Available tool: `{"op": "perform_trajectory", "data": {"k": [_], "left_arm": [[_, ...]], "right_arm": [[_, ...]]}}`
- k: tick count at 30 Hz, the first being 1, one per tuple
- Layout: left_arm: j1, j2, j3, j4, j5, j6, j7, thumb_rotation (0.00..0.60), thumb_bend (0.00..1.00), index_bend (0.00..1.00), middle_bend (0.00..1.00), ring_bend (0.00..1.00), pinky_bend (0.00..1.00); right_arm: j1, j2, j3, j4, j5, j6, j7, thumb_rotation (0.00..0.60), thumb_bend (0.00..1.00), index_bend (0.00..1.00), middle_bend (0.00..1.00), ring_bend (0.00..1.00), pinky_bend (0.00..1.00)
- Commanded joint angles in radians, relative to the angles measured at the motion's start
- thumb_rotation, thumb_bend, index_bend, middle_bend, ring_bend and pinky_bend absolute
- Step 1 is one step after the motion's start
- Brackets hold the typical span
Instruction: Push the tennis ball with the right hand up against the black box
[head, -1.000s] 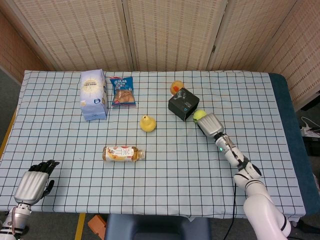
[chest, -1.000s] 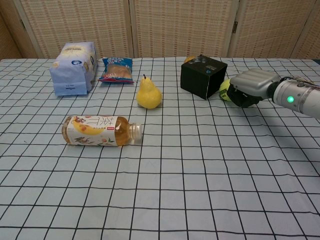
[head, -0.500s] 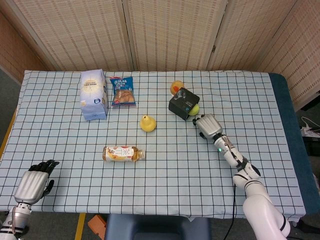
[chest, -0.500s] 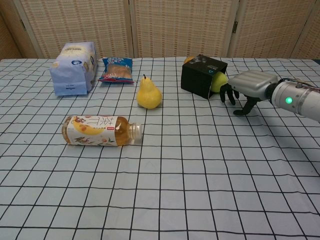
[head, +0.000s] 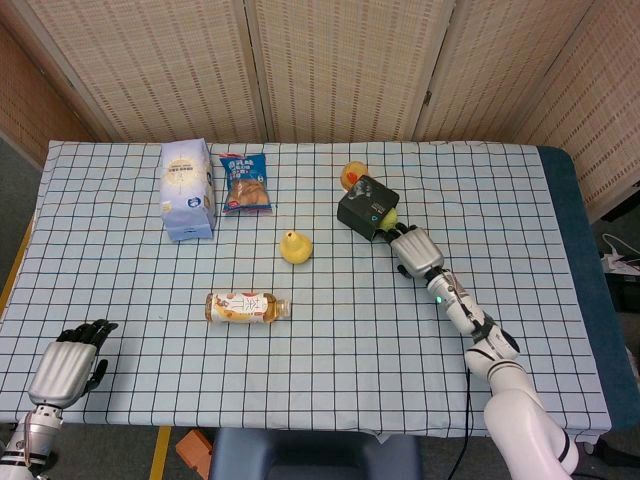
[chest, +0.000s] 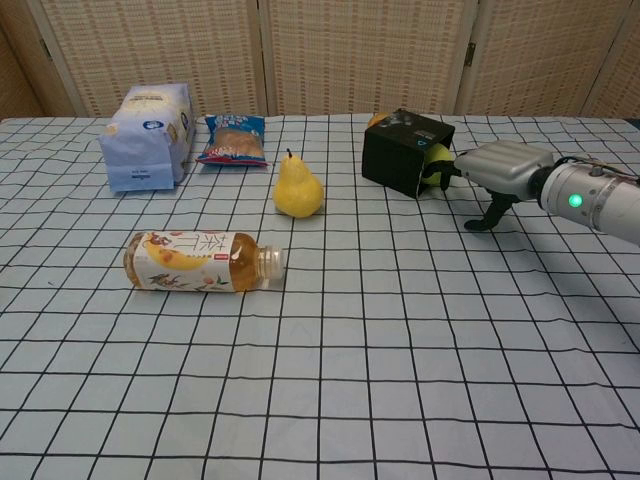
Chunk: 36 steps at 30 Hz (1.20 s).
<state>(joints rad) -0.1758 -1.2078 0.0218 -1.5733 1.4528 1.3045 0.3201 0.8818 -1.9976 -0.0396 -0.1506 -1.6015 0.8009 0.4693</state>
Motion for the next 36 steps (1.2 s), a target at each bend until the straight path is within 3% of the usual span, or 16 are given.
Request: {"op": "perform_trajectory", "data": {"k": [1, 7, 24, 33, 35, 36], "left_arm": [[0.0, 0.0, 0.0, 0.0, -0.001, 0.0, 0.0, 0.6, 0.47, 0.19, 0.18, 0.21, 0.31], [0.0, 0.0, -0.001, 0.001, -0.004, 0.001, -0.001, 0.6, 0.47, 0.18, 0.18, 0.21, 0.31], [0.003, 0.008, 0.006, -0.009, 0.013, 0.013, -0.014, 0.6, 0.47, 0.17, 0.18, 0.21, 0.31], [0.008, 0.024, 0.018, -0.02, 0.051, 0.034, -0.047, 0.6, 0.47, 0.17, 0.18, 0.21, 0.31], [0.009, 0.03, 0.022, -0.023, 0.062, 0.037, -0.06, 0.6, 0.47, 0.17, 0.18, 0.21, 0.31], [0.01, 0.032, 0.025, -0.024, 0.068, 0.039, -0.065, 0.6, 0.47, 0.17, 0.18, 0.21, 0.31]], "right_arm": [[0.002, -0.002, -0.001, 0.0, -0.001, -0.006, 0.005, 0.6, 0.21, 0.0, 0.1, 0.01, 0.25], [0.006, -0.001, -0.005, -0.001, -0.004, -0.014, 0.025, 0.6, 0.2, 0.0, 0.0, 0.0, 0.18], [-0.023, 0.027, -0.015, -0.021, -0.012, 0.05, 0.035, 0.6, 0.19, 0.0, 0.0, 0.0, 0.14], [-0.121, 0.112, 0.001, -0.128, 0.003, 0.222, -0.017, 0.6, 0.19, 0.0, 0.0, 0.0, 0.16], [-0.163, 0.147, 0.014, -0.187, 0.014, 0.301, -0.052, 0.6, 0.19, 0.03, 0.02, 0.0, 0.19], [-0.185, 0.163, 0.02, -0.218, 0.019, 0.345, -0.079, 0.6, 0.19, 0.09, 0.07, 0.04, 0.22]]}}
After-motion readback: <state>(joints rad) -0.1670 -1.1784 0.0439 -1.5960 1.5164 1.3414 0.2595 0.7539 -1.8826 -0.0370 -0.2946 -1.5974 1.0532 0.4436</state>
